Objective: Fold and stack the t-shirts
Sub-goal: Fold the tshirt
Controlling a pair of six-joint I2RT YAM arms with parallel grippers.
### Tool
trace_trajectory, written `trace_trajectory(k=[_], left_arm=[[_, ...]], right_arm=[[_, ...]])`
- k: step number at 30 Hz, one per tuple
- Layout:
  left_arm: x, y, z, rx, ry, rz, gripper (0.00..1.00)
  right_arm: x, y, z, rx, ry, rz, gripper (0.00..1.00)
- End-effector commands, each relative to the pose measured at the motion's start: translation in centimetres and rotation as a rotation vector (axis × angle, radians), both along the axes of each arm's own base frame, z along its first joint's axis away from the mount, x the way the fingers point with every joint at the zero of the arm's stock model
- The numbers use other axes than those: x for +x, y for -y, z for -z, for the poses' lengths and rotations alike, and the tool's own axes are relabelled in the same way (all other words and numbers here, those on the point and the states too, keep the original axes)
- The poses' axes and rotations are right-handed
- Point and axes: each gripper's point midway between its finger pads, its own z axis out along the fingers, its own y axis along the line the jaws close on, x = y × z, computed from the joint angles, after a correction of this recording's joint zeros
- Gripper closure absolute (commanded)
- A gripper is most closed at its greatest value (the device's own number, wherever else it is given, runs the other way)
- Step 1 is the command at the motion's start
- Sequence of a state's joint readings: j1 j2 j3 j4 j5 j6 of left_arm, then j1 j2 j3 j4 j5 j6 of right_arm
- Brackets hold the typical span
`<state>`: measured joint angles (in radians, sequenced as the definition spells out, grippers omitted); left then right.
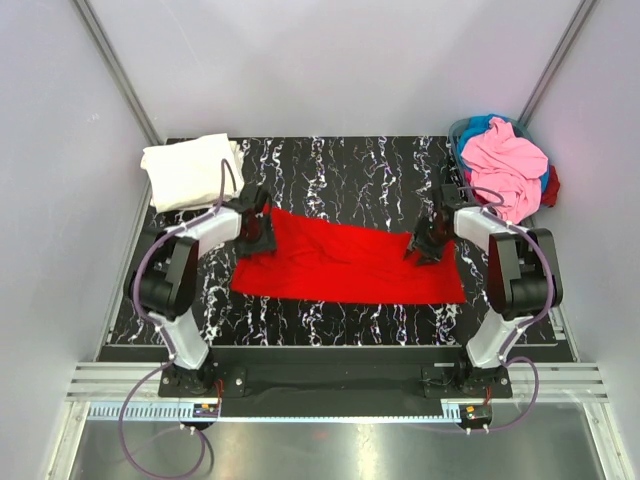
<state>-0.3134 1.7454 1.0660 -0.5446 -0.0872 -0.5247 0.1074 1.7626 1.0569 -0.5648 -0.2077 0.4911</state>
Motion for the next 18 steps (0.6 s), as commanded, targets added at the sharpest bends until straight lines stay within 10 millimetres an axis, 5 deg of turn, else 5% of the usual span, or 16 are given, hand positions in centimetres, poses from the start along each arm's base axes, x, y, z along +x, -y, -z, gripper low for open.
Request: trace_trajectory(k=[1, 7, 8, 9, 10, 11, 13, 14, 16, 17, 18], left_arm=[[4.6, 1.9, 1.2, -0.024, 0.017, 0.023, 0.38], [10.8, 5.0, 0.5, -0.021, -0.003, 0.086, 0.39], [14.0, 7.0, -0.4, -0.047, 0.047, 0.119, 0.40], [14.5, 7.8, -0.7, -0.049, 0.029, 0.138, 0.40], [15.0, 9.3, 1.5, -0.044, -0.007, 0.175, 0.40], [19.0, 12.4, -3.4, -0.119, 0.135, 0.218, 0.41], [20.4, 16.3, -3.1, -0.182, 0.162, 0.327, 0.40], [20.1, 20.0, -4.8, -0.261, 0.205, 0.414, 0.39], [20.2, 24.6, -9.7, -0.377, 0.350, 0.536, 0.31], [19.9, 25.4, -11.4, -0.418, 0.395, 0.566, 0.17], [19.6, 25.8, -10.4, -0.435, 0.408, 0.577, 0.10]], right_arm=[[-4.2, -2.7, 1.3, 0.052, -0.092, -0.066, 0.51], [-10.3, -6.8, -0.3, 0.077, -0.098, -0.092, 0.48], [-12.3, -9.2, -1.4, 0.083, -0.070, -0.165, 0.48], [-13.6, -10.8, -1.9, 0.104, -0.079, -0.142, 0.46], [-17.0, -14.5, -2.8, 0.150, -0.055, -0.267, 0.46], [-18.5, -16.5, -3.3, 0.197, -0.078, -0.253, 0.46], [-20.8, -20.4, -5.5, 0.276, -0.056, -0.355, 0.45], [-22.2, -21.3, -6.1, 0.269, -0.053, -0.418, 0.44], [-21.2, -21.2, -8.8, 0.241, 0.015, -0.432, 0.41], [-20.8, -20.9, -9.7, 0.226, 0.051, -0.442, 0.39], [-19.3, -20.7, -11.6, 0.196, 0.151, -0.461, 0.36]])
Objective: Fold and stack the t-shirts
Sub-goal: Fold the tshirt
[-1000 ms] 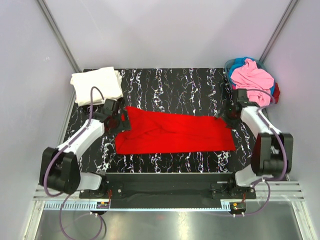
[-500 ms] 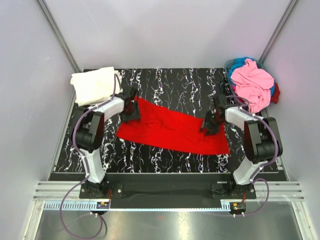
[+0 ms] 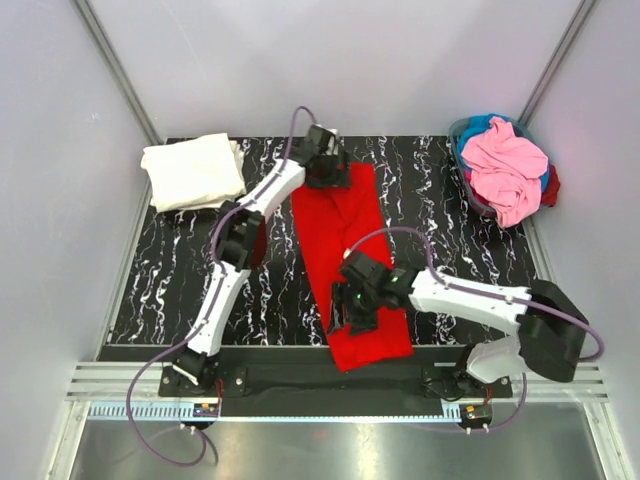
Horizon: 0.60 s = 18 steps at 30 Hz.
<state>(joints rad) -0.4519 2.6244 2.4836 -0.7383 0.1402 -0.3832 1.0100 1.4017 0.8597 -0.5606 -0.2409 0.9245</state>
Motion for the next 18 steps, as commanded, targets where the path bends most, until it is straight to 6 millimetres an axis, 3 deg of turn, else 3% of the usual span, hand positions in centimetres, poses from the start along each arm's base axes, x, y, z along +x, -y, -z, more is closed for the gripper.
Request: trace_trajectory(k=[1, 3, 4, 6, 7, 8, 10, 12, 13, 14, 15, 16, 17, 18], left_arm=[[-3.1, 6.2, -11.5, -0.216, 0.209, 0.233, 0.04], [-3.7, 5.4, -14.2, -0.223, 0.256, 0.228, 0.01], [-3.8, 3.9, -17.1, -0.208, 0.306, 0.201, 0.01], [-4.5, 1.8, -19.0, -0.175, 0.303, 0.151, 0.01], [-4.7, -0.4, -21.1, -0.159, 0.321, 0.087, 0.01], [-5.3, -1.7, -21.5, -0.144, 0.308, 0.053, 0.01], [-7.3, -4.5, -21.8, -0.106, 0.297, -0.007, 0.01], [-8.7, -5.9, -21.6, -0.082, 0.299, -0.023, 0.01], [-9.8, -6.8, -22.9, -0.074, 0.328, -0.030, 0.01], [-10.7, -7.5, -21.1, -0.042, 0.290, -0.037, 0.01], [-11.5, -8.1, -20.6, -0.022, 0.273, -0.045, 0.01], [-12.6, -8.7, -20.9, -0.027, 0.268, -0.068, 0.01], [-13.8, -9.1, -19.0, -0.015, 0.216, -0.070, 0.01], [-14.8, -9.3, -17.9, -0.014, 0.183, -0.071, 0.01]], right_arm=[[3.8, 0.8, -6.6, 0.011, 0.218, 0.075, 0.32], [5.8, 2.5, -8.0, -0.042, 0.314, 0.087, 0.27], [7.1, 3.4, -9.3, -0.067, 0.361, 0.117, 0.23], [9.1, 4.5, -10.4, -0.074, 0.412, 0.134, 0.21], [11.1, 5.6, -11.2, -0.070, 0.434, 0.190, 0.21], [12.5, 6.4, -11.3, -0.083, 0.453, 0.203, 0.21], [15.9, 8.2, -11.7, -0.099, 0.476, 0.275, 0.21], [18.6, 9.0, -12.5, -0.116, 0.524, 0.282, 0.23], [20.5, 9.8, -11.5, -0.156, 0.515, 0.302, 0.23], [21.6, 10.0, -11.2, -0.176, 0.526, 0.282, 0.23], [23.3, 9.9, -12.2, -0.174, 0.556, 0.287, 0.24], [24.8, 9.9, -10.4, -0.219, 0.525, 0.281, 0.24], [26.2, 10.8, -10.0, -0.248, 0.524, 0.289, 0.24], [28.1, 10.8, -10.9, -0.246, 0.548, 0.309, 0.24]])
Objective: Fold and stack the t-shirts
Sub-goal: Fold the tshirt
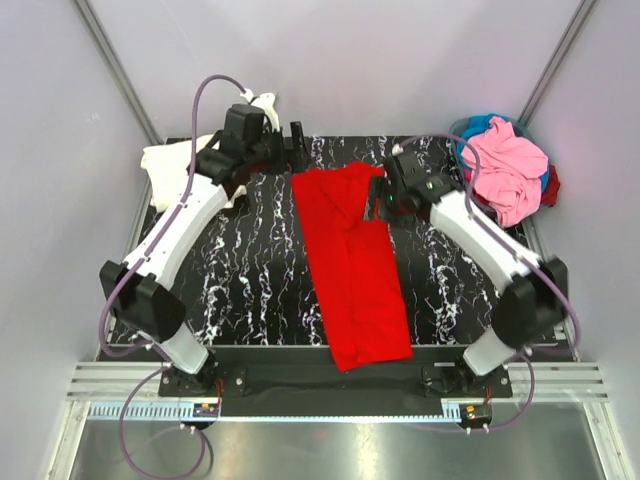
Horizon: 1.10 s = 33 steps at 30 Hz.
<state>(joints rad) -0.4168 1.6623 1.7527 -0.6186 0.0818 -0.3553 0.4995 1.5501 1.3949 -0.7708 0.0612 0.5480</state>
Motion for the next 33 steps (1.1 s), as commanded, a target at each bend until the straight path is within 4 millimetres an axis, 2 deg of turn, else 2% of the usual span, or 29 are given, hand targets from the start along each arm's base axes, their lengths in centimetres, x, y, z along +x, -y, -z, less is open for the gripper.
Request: trace_trajectory(k=[1, 2, 3, 4, 6, 7, 8, 9, 10, 11, 12, 13, 15, 16, 18, 20, 21, 22, 24, 27, 29, 30, 32, 33], left_arm=[[-3.9, 0.0, 6.2, 0.043, -0.172, -0.013, 0.01], [-4.9, 0.2, 6.9, 0.036, -0.188, 0.002, 0.01], [-6.8, 0.1, 8.7, 0.043, -0.213, 0.019, 0.01], [-8.1, 0.8, 9.4, 0.035, -0.230, 0.027, 0.01], [-9.8, 1.5, 10.8, 0.005, -0.244, 0.046, 0.01], [-12.0, 1.8, 12.7, -0.007, -0.294, 0.065, 0.01], [-12.7, 2.0, 13.4, -0.017, -0.307, 0.063, 0.02], [-13.2, 2.5, 13.5, -0.040, -0.298, 0.069, 0.03], [-15.0, 2.6, 15.2, -0.045, -0.337, 0.077, 0.03], [-15.6, 2.8, 15.5, -0.056, -0.341, 0.076, 0.03], [-17.6, 4.0, 16.7, -0.107, -0.367, 0.085, 0.06], [-18.3, 3.5, 18.0, -0.088, -0.393, 0.080, 0.06], [-19.2, 4.2, 19.0, -0.103, -0.403, 0.093, 0.06], [-20.6, 4.4, 20.4, -0.094, -0.436, 0.097, 0.06], [-21.3, 5.2, 21.4, -0.100, -0.452, 0.110, 0.06], [-22.7, 6.1, 22.4, -0.095, -0.478, 0.131, 0.07], [-23.0, 6.5, 23.1, -0.089, -0.490, 0.138, 0.07], [-23.9, 7.2, 23.4, -0.084, -0.503, 0.159, 0.09], [-25.1, 7.9, 24.5, -0.060, -0.535, 0.178, 0.13], [-26.6, 8.3, 26.0, -0.035, -0.566, 0.182, 0.26], [-26.9, 8.8, 26.4, -0.051, -0.570, 0.193, 0.41], [-27.2, 8.9, 27.1, -0.043, -0.586, 0.195, 0.44], [-27.4, 9.3, 27.5, -0.034, -0.599, 0.211, 0.52], [-27.5, 9.5, 28.1, -0.014, -0.606, 0.218, 0.56]], right_arm=[[5.4, 1.0, 1.2, -0.100, 0.020, -0.012, 0.24], [6.8, 1.7, 1.7, -0.109, 0.013, 0.002, 0.24], [8.3, 1.6, 0.9, -0.108, 0.036, 0.012, 0.25], [9.4, 1.7, 3.0, -0.131, -0.006, 0.017, 0.25], [11.3, 2.5, 3.8, -0.153, -0.010, 0.026, 0.26], [12.6, 2.4, 3.1, -0.151, 0.012, 0.035, 0.26], [13.4, 2.5, 5.1, -0.169, -0.025, 0.031, 0.27], [14.8, 2.6, 4.4, -0.151, -0.003, 0.038, 0.28], [15.3, 2.4, 4.8, -0.150, -0.008, 0.032, 0.28], [15.9, 2.4, 6.8, -0.158, -0.041, 0.026, 0.28], [17.4, 2.3, 8.4, -0.158, -0.066, 0.028, 0.28], [17.4, 2.3, 8.4, -0.158, -0.066, 0.028, 0.28], [18.3, 2.1, 8.7, -0.149, -0.061, 0.029, 0.30], [18.6, 2.3, 10.1, -0.153, -0.082, 0.030, 0.30], [19.3, 2.2, 10.3, -0.144, -0.082, 0.034, 0.32], [19.6, 2.1, 11.5, -0.130, -0.101, 0.029, 0.34], [20.1, 1.8, 11.3, -0.118, -0.091, 0.023, 0.37], [20.1, 1.7, 12.3, -0.120, -0.106, 0.022, 0.37], [20.5, 1.7, 12.6, -0.124, -0.106, 0.021, 0.39], [20.7, 2.0, 13.9, -0.126, -0.125, 0.025, 0.45], [20.8, 2.3, 14.6, -0.128, -0.134, 0.029, 0.51], [20.9, 2.5, 14.8, -0.124, -0.136, 0.033, 0.55], [20.8, 2.8, 15.8, -0.128, -0.152, 0.040, 0.72], [21.0, 3.1, 15.9, -0.126, -0.152, 0.048, 0.76]])
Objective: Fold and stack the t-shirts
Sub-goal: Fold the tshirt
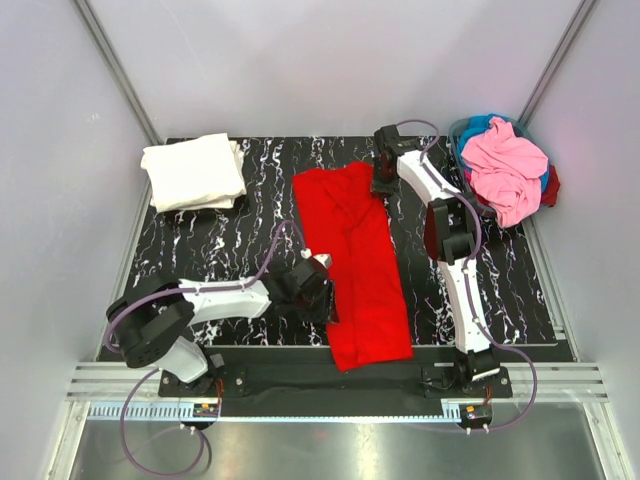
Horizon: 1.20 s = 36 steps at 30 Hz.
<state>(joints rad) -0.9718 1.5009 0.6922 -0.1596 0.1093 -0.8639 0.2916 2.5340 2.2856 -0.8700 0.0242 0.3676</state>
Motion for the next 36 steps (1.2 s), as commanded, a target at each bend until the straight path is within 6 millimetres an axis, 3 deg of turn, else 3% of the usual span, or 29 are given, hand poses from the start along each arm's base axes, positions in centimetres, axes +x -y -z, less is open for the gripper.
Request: trace_trajectory(k=[1, 2, 4, 5, 11, 15, 18, 19, 20, 22, 23, 25, 26, 27, 29, 30, 31, 32, 33, 34, 35, 36], left_arm=[[0.7, 1.6, 0.4, -0.021, 0.010, 0.007, 0.64], [0.7, 1.7, 0.6, -0.012, 0.008, 0.009, 0.71], [0.7, 1.7, 1.2, 0.009, -0.003, 0.019, 0.96], [0.8, 1.5, 1.2, 0.035, -0.008, 0.018, 1.00], [3.6, -3.7, 0.3, 0.198, 0.056, -0.069, 1.00], [5.7, -7.6, 0.1, 0.214, 0.051, -0.159, 1.00], [6.5, -8.4, -0.4, 0.204, 0.066, -0.169, 1.00], [6.6, -8.3, -0.4, 0.205, 0.067, -0.168, 1.00], [6.5, -8.1, -0.2, 0.202, 0.052, -0.158, 0.99], [6.0, -7.2, 0.2, 0.167, 0.015, -0.135, 0.96], [6.0, -6.5, 0.5, 0.144, 0.006, -0.130, 0.87], [5.0, -5.4, 0.8, 0.097, -0.033, -0.113, 0.70], [5.0, -4.6, 0.5, 0.070, -0.021, -0.104, 0.58], [4.3, -3.8, 0.2, 0.063, -0.015, -0.081, 0.40], [3.8, -3.3, -0.7, 0.079, 0.001, -0.066, 0.29], [3.6, -3.0, -1.4, 0.079, 0.020, -0.059, 0.26], [3.9, -3.3, -1.9, 0.091, 0.041, -0.071, 0.23], [4.0, -3.6, -2.9, 0.092, 0.055, -0.081, 0.23], [4.3, -4.1, -3.3, 0.108, 0.075, -0.103, 0.21], [4.3, -4.3, -3.9, 0.109, 0.086, -0.111, 0.21], [4.1, -4.7, -4.5, 0.108, 0.089, -0.116, 0.21], [4.4, -5.2, -4.5, 0.127, 0.109, -0.143, 0.21]], right_arm=[[0.9, 0.9, 0.8, 0.005, -0.001, 0.016, 0.78], [0.9, 1.1, 0.9, 0.004, -0.003, 0.018, 0.80], [1.2, 1.9, 1.2, 0.002, -0.007, 0.036, 0.83], [1.3, 2.3, 1.3, -0.001, -0.007, 0.050, 0.83], [3.1, 4.4, 0.2, 0.029, 0.021, 0.155, 0.87], [4.6, 3.9, -0.5, 0.077, 0.058, 0.177, 0.88], [6.1, 2.2, -1.3, 0.161, 0.104, 0.150, 0.82], [6.4, 1.9, -0.9, 0.175, 0.106, 0.147, 0.72], [7.2, 1.2, -2.1, 0.211, 0.138, 0.125, 0.68], [7.5, 0.6, -2.2, 0.238, 0.145, 0.104, 0.52], [7.7, 0.2, -2.8, 0.257, 0.155, 0.089, 0.34], [7.4, 0.1, -4.3, 0.261, 0.169, 0.070, 0.26], [7.0, 0.6, -3.8, 0.239, 0.155, 0.077, 0.22], [6.8, 0.9, -6.4, 0.232, 0.193, 0.077, 0.21], [6.0, 1.8, -8.1, 0.194, 0.213, 0.085, 0.20], [4.9, 2.7, -7.1, 0.152, 0.186, 0.109, 0.20], [4.2, 3.1, -10.9, 0.151, 0.244, 0.114, 0.19], [2.4, 4.0, -9.5, 0.118, 0.196, 0.128, 0.19], [1.4, 4.3, -13.4, 0.136, 0.257, 0.141, 0.19], [0.1, 4.4, -14.0, 0.140, 0.251, 0.148, 0.19], [-2.7, 4.1, -12.0, 0.145, 0.174, 0.131, 0.19], [-4.6, 3.8, -14.5, 0.166, 0.201, 0.120, 0.19]])
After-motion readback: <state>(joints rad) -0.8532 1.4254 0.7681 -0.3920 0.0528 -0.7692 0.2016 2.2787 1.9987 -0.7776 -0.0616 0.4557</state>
